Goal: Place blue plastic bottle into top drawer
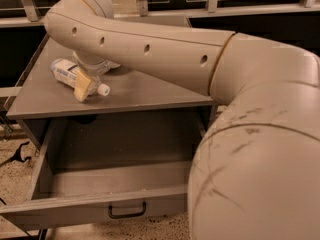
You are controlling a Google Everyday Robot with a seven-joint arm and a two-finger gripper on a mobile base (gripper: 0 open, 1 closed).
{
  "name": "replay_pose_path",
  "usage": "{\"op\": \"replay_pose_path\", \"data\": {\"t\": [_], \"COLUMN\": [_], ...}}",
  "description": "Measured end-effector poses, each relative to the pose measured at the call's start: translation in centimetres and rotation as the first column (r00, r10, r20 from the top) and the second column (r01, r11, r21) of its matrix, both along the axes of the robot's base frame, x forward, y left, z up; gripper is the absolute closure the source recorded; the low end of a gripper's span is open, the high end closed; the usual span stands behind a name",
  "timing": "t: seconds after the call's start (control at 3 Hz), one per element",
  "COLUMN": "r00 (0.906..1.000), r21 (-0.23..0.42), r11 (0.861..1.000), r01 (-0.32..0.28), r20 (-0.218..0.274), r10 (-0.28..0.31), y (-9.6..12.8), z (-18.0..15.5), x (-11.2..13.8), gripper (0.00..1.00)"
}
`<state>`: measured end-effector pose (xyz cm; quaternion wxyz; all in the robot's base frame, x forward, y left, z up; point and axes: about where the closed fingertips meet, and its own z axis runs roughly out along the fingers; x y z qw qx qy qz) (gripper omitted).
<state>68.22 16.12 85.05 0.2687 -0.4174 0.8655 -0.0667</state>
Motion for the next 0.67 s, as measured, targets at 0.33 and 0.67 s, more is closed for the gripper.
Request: {"op": "replay_pose_path", "data": {"t": [0.33, 0.67], "r00": [0.9997, 0.9997], "r21": [-0.06, -0.06], "r11": [0.998, 0.998], "r01": [0.021, 0.021], "r20": [0.009, 0.009], "r10": [-0.021, -0.021], "y": [-1.24, -1.24], "z": [-0.46, -0.46], "x": [0.74, 0.74], "gripper": [0.0, 0.0]}}
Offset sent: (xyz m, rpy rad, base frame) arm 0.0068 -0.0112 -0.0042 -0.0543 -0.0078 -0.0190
